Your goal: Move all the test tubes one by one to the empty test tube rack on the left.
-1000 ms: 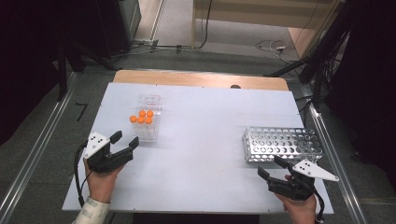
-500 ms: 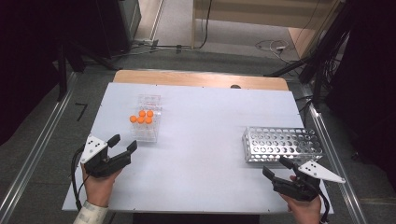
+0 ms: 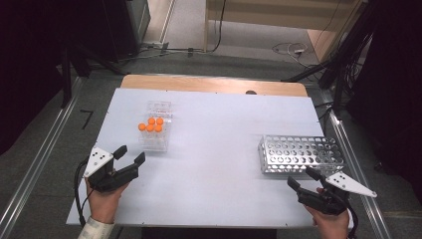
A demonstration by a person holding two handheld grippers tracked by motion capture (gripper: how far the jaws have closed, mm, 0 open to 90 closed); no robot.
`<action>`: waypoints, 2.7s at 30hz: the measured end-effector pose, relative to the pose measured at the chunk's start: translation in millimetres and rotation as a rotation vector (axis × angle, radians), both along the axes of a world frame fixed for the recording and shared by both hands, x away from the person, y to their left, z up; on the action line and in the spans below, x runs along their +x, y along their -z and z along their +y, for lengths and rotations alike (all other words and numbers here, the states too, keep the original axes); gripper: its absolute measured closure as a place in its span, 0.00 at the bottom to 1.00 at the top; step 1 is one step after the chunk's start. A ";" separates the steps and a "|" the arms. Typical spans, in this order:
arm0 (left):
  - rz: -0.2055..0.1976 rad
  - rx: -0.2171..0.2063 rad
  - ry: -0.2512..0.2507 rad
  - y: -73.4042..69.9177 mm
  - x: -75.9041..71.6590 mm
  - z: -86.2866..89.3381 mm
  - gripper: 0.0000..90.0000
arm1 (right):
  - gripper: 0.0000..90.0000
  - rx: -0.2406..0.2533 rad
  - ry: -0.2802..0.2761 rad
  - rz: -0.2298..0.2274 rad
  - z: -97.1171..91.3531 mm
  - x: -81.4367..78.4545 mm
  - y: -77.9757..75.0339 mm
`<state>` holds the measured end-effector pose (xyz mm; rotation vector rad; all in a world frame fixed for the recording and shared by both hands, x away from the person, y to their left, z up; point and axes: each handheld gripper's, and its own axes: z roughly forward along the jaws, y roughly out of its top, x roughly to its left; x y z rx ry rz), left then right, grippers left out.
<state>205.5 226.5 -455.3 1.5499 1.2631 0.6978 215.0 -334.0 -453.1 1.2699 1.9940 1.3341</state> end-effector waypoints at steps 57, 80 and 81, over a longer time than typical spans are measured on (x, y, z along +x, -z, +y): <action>0.053 0.015 -0.115 8.9 -14.3 19.1 0.19 | 0.20 0.002 0.125 -0.005 -41.2 -6.5 2.2; 0.085 0.035 -0.156 16.4 -18.7 29.6 0.19 | 0.20 -0.032 0.177 0.003 -52.8 -7.5 7.1; 0.089 0.037 -0.158 17.2 -18.7 30.1 0.19 | 0.20 -0.034 0.182 0.006 -53.7 -7.1 7.8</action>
